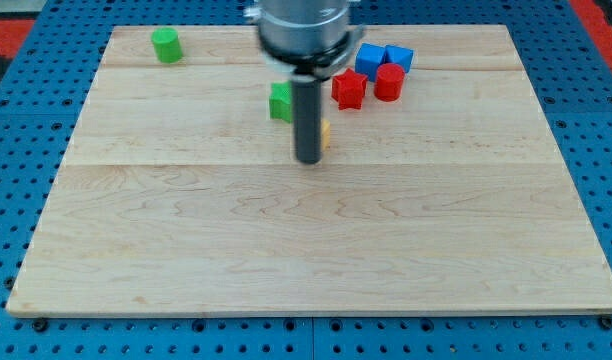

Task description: Move the yellow hexagon diagonally bottom right to the red circle

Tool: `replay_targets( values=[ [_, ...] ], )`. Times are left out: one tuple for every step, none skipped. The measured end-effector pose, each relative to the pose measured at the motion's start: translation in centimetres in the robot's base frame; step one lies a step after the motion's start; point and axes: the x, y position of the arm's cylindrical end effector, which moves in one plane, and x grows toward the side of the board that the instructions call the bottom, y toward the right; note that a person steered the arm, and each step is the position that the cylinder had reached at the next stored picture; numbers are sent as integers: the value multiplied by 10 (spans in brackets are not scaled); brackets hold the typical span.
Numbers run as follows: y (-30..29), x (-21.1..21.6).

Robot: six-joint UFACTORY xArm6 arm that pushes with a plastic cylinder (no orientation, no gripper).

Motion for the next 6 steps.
replay_targets(
  values=[
    [35, -15],
    [24, 24],
    [-41, 33],
    [-86, 0],
    [-31, -37],
    [66, -40]
  ],
)
